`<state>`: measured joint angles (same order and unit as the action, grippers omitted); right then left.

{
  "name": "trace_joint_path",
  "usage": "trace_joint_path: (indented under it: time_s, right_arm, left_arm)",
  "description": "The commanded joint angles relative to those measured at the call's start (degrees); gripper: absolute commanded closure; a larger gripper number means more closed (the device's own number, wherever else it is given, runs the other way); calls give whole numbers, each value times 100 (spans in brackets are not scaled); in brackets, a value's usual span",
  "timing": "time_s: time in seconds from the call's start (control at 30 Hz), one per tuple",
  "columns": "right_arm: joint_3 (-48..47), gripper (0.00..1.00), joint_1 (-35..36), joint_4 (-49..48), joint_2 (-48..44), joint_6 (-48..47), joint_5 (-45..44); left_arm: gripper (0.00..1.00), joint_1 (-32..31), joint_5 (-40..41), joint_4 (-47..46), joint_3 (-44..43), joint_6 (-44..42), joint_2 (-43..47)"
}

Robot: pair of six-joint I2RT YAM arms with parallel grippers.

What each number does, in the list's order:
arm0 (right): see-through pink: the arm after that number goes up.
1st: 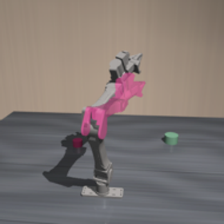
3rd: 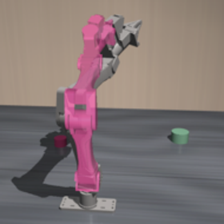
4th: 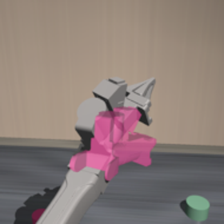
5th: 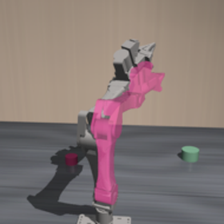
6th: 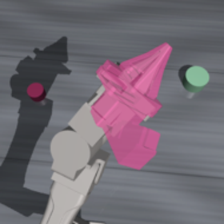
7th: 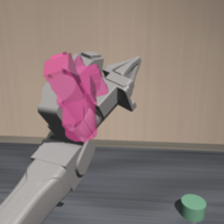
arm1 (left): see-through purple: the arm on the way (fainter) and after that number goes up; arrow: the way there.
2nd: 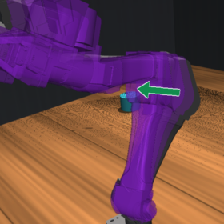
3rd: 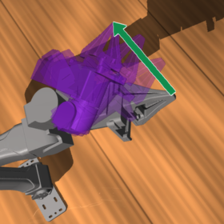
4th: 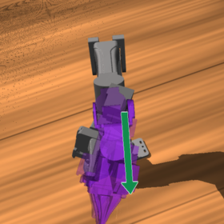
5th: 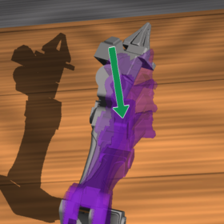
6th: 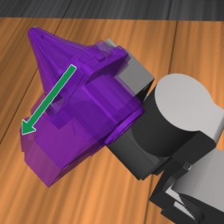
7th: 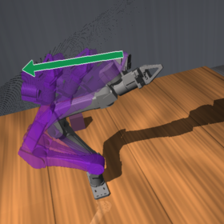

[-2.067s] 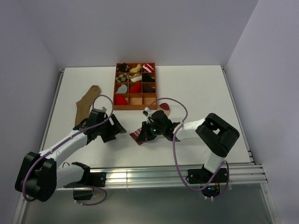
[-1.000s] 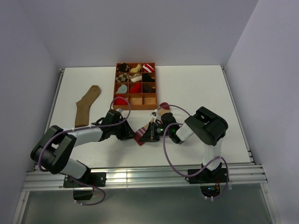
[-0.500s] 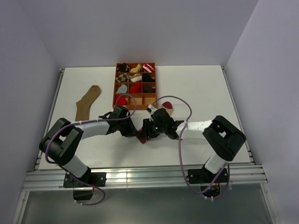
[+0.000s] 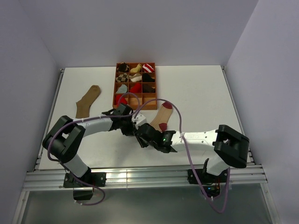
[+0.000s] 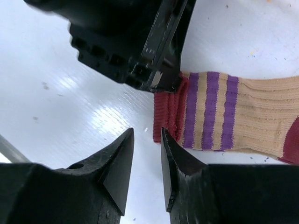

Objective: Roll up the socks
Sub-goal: Roll the sock at the center of the board.

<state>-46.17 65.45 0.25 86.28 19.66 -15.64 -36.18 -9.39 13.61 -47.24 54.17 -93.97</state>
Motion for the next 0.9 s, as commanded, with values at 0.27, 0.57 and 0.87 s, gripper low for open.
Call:
trace_joint_path:
  time_s: [0.27,0.57,0.87]
  right_arm:
    - [-208,66,240,-139,907,-419,-940]
    - [-67,61,354,-201,1276,-463,-687]
    - [-366,58,565,308,2067,-165,-888]
  left_arm:
    - [79,-38,499,810,-22,-390,-385]
    - [80,-47,447,863,-92,-364,-394]
    - [80,-47,482,1021,-241,-355,-402]
